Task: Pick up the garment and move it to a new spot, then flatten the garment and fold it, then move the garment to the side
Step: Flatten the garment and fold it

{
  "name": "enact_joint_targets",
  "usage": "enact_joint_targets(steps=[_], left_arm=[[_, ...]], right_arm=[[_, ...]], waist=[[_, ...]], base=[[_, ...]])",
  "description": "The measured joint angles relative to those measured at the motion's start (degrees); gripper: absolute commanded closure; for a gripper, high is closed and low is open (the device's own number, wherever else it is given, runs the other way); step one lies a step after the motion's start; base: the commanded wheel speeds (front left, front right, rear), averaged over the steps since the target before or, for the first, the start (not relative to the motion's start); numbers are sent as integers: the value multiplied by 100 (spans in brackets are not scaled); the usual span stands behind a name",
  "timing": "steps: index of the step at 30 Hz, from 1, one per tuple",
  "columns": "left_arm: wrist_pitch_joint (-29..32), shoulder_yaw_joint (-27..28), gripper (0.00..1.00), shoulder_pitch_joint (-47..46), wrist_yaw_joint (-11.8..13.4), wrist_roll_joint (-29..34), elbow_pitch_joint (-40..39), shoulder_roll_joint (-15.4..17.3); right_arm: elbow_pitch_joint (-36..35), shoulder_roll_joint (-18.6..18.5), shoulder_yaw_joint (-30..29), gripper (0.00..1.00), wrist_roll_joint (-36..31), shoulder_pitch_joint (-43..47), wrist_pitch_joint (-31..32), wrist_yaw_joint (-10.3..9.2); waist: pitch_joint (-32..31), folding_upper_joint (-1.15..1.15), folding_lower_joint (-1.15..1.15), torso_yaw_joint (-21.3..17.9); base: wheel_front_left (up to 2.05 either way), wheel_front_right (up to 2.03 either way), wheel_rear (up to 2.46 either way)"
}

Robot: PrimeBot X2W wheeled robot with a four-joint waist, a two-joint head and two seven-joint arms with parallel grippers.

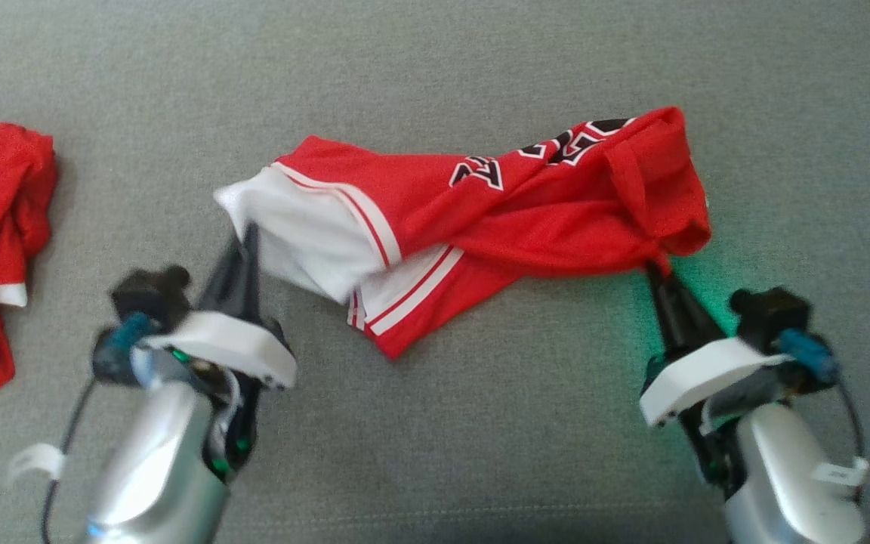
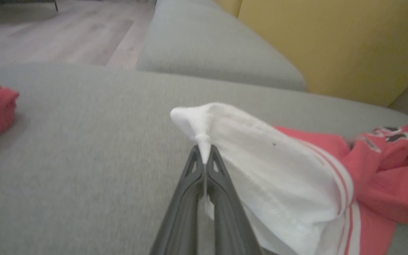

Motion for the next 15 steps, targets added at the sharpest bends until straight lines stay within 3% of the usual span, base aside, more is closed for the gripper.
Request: enact_joint_targets(steps=[7, 15], left_arm=[[-3, 453, 100, 12, 138, 379, -1545, 222], [80, 686, 100, -81, 272, 515, -2670, 538]], right_arm=[[-1323, -197, -138, 100, 165, 9, -171, 0], [-2559, -542, -593, 100, 153, -183, -48, 0]], waist=[[-187, 0, 0, -106], [-480, 0, 0, -223]], base=[[0, 0, 0], [0, 0, 0]])
